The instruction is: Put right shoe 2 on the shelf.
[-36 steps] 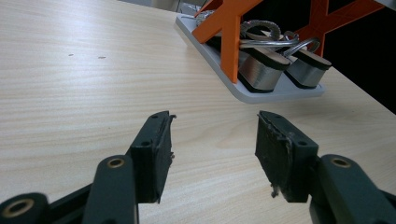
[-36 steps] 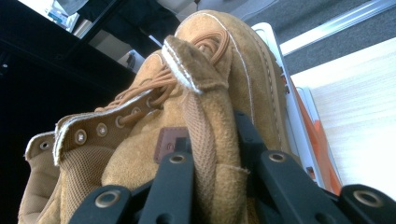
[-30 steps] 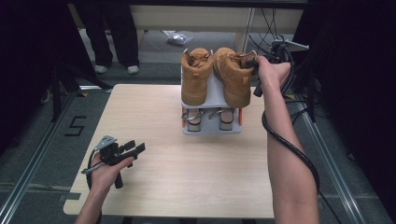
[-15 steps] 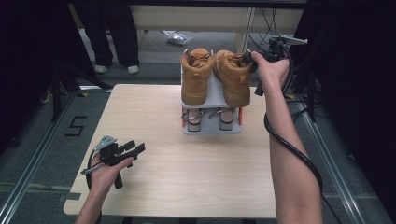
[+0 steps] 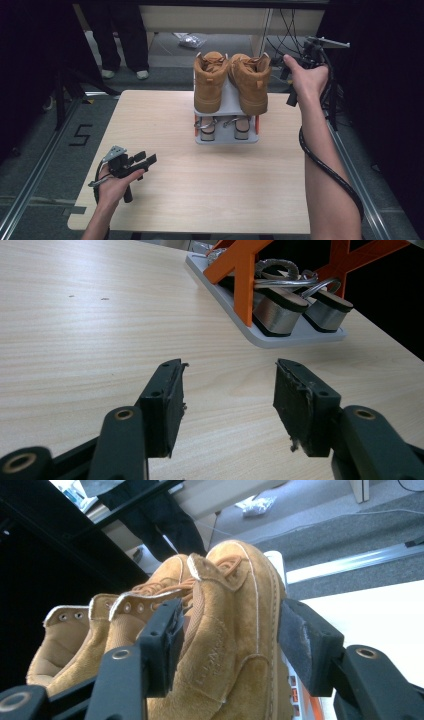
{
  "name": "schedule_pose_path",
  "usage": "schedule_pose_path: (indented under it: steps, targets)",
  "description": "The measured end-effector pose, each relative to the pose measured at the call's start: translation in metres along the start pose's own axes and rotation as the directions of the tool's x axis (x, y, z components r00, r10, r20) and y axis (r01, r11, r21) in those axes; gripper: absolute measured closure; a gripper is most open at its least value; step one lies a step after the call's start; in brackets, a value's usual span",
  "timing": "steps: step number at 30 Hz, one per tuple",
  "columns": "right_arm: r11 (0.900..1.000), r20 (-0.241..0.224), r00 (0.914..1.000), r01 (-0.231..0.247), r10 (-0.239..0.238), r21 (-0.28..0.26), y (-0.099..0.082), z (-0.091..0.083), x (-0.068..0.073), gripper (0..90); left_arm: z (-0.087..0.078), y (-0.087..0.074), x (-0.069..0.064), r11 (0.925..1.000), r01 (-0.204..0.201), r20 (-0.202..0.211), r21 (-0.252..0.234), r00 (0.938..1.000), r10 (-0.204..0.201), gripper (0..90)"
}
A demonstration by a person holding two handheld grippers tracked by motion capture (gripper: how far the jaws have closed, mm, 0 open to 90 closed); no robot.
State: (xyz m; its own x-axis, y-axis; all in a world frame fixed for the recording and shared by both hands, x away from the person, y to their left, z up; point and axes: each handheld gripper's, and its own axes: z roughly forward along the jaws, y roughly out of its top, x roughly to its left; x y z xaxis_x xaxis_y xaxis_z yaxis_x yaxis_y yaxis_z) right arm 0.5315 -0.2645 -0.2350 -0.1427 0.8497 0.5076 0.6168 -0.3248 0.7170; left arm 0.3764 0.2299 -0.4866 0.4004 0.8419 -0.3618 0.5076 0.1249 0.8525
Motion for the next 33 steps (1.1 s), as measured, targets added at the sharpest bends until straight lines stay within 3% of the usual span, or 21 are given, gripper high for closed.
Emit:
schedule_pose_path:
  steps: [3, 5, 6, 10, 12, 18, 21, 28, 31, 32, 33]
  targets:
    - [0.9998, 0.019, 0.9997, 0.019, -0.019, -0.007, 0.002, -0.008, -0.003, 45.8, -0.001, 0.000, 0.000, 1.0000, 0.002, -0.009, -0.001, 1.0000, -0.002, 44.8]
    - [0.9998, 0.009, 0.9998, 0.016, -0.015, -0.014, 0.002, -0.011, -0.007, 46.8, -0.001, 0.000, 0.001, 1.0000, 0.004, -0.005, -0.005, 1.0000, -0.004, 44.8]
    - [0.9998, 0.009, 0.9999, -0.013, 0.013, -0.016, 0.002, -0.014, -0.007, 47.3, -0.001, 0.000, 0.001, 1.0000, 0.004, -0.006, -0.007, 1.0000, -0.004, 44.8]
    - [0.9998, 0.032, 0.9995, -0.008, 0.008, -0.017, 0.000, -0.021, -0.016, 49.8, -0.002, 0.000, 0.001, 1.0000, 0.002, -0.016, -0.001, 0.9999, -0.002, 44.8]
    - [0.9995, 0.070, 0.9971, 0.030, -0.031, 0.005, -0.004, -0.022, -0.022, 51.5, -0.002, 0.000, 0.000, 1.0000, 0.002, -0.013, -0.004, 0.9999, -0.002, 44.8]
    - [0.9993, 0.089, 0.9959, 0.010, -0.013, 0.035, -0.018, -0.019, -0.043, 52.9, -0.001, 0.000, 0.001, 1.0000, 0.001, -0.008, -0.004, 1.0000, -0.001, 44.8]
    - [0.9990, 0.069, 0.9976, -0.012, 0.009, 0.042, -0.027, -0.016, -0.054, 53.0, -0.001, 0.000, 0.001, 1.0000, 0.001, -0.015, -0.003, 0.9999, -0.001, 44.8]
    - [0.9960, 0.072, 0.9968, -0.040, 0.035, 0.080, -0.052, -0.008, -0.078, 53.2, 0.000, -0.001, 0.000, 1.0000, 0.001, -0.015, -0.005, 0.9999, -0.001, 44.8]
    - [0.9953, 0.073, 0.9965, -0.047, 0.041, 0.085, -0.062, -0.005, -0.086, 53.2, 0.000, -0.001, 0.000, 1.0000, 0.001, -0.017, -0.008, 0.9999, -0.001, 44.8]
    - [0.9957, 0.078, 0.9968, -0.024, 0.017, 0.090, -0.065, -0.004, -0.089, 53.2, 0.000, -0.001, 0.000, 1.0000, 0.001, -0.018, -0.009, 0.9998, -0.001, 44.8]
    - [0.9939, 0.075, 0.9962, -0.052, 0.045, 0.097, -0.068, -0.005, -0.090, 53.2, 0.000, -0.001, 0.000, 0.9999, 0.002, -0.019, -0.010, 0.9998, -0.002, 44.8]
